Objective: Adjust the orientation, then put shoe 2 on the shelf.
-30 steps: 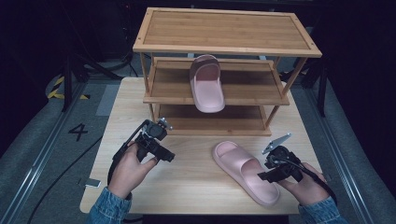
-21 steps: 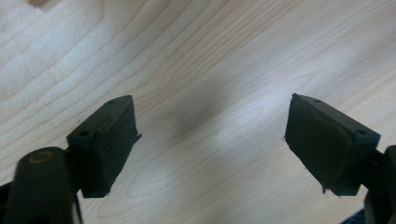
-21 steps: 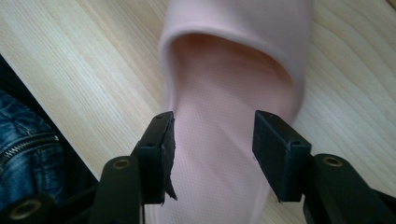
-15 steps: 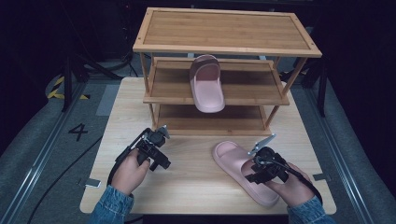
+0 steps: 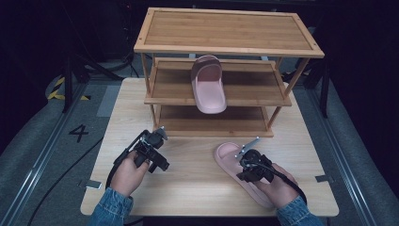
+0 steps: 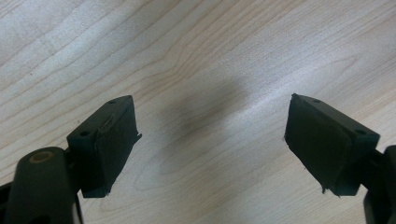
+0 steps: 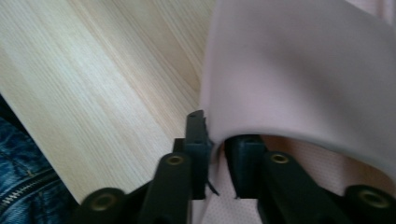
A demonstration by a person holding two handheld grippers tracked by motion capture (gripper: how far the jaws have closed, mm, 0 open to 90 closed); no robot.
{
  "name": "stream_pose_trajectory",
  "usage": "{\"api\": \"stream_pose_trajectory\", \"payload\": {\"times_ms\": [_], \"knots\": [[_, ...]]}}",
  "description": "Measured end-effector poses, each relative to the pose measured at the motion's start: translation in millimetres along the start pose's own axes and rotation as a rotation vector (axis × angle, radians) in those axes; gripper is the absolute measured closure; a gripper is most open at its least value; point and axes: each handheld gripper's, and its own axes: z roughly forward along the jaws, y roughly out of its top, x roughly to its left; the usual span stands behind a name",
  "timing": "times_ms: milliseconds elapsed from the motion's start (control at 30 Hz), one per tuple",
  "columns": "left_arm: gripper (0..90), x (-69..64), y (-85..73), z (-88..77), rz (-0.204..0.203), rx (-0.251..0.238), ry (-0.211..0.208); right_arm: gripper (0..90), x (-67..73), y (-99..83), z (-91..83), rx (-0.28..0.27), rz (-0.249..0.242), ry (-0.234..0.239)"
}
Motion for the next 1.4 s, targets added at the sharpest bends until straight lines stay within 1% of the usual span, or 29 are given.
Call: {"api": "stream_pose_trajectory", "payload": {"times_ms": [133, 167, 233, 300, 433, 467, 567, 667, 833, 867, 900, 967, 1033, 1067, 1133, 1233, 1400], "knots": [[17.4, 0.5, -1.5, -0.2, 0.002, 0.003, 0.004, 83.8, 0.9, 0.4, -2.1, -0.011, 0.003, -0.025], [17.4, 0.4, -2.2, 0.0, 0.0, 0.009, 0.005, 84.1, -1.1, 0.0, -4.6, -0.02, 0.01, -0.017], [17.4, 0.8, -2.9, 0.5, 0.004, 0.008, 0.007, 84.2, -1.9, -0.3, -5.8, -0.023, 0.013, -0.014], [17.5, 1.8, -4.0, 0.7, 0.005, 0.015, 0.009, 84.3, -3.5, -0.8, -9.0, -0.037, 0.015, 0.004], [17.7, 5.6, -7.1, -0.5, 0.005, 0.025, 0.024, 84.2, -1.2, 0.1, -16.9, -0.043, -0.011, 0.028], [17.7, 6.9, -7.9, -1.3, -0.003, 0.026, 0.025, 84.2, -0.8, 0.4, -20.3, -0.045, -0.018, 0.032], [17.3, 10.8, -10.3, -3.7, -0.004, 0.03, 0.044, 84.2, 1.1, 2.0, -31.6, -0.055, -0.032, 0.037], [17.4, 13.4, -12.4, -4.2, -0.005, 0.028, 0.039, 84.0, 0.9, 5.2, -46.1, -0.055, -0.044, 0.054], [17.5, 18.0, -13.4, -5.2, -0.02, 0.025, 0.029, 83.9, 1.5, 9.5, -69.0, -0.04, -0.068, 0.06], [17.5, 19.4, -13.1, -6.2, -0.011, 0.027, 0.027, 83.9, 1.7, 10.4, -73.5, -0.037, -0.069, 0.066], [17.5, 20.2, -13.2, -7.0, -0.014, 0.022, 0.026, 83.9, 1.5, 11.9, -82.0, -0.035, -0.071, 0.065], [17.5, 21.9, -12.7, -9.2, -0.018, 0.015, 0.021, 83.8, 1.0, 13.2, -89.1, -0.034, -0.077, 0.056], [17.5, 23.1, -12.2, -10.6, -0.014, 0.018, 0.02, 83.8, 1.4, 14.8, -97.4, -0.036, -0.076, 0.056], [17.5, 23.1, -12.2, -10.6, -0.014, 0.018, 0.02, 83.8, 1.4, 14.8, -97.4, -0.036, -0.076, 0.056], [17.4, 24.4, -11.7, -11.2, -0.012, 0.017, 0.02, 83.7, 2.3, 16.8, -106.9, -0.037, -0.08, 0.056], [17.5, 26.7, -10.4, -11.4, -0.013, 0.018, 0.014, 83.6, 2.7, 20.2, -118.7, -0.043, -0.087, 0.074], [17.5, 28.8, -8.0, -12.5, -0.004, 0.024, 0.008, 83.6, 2.2, 25.2, -139.9, -0.059, -0.096, 0.064]]}}
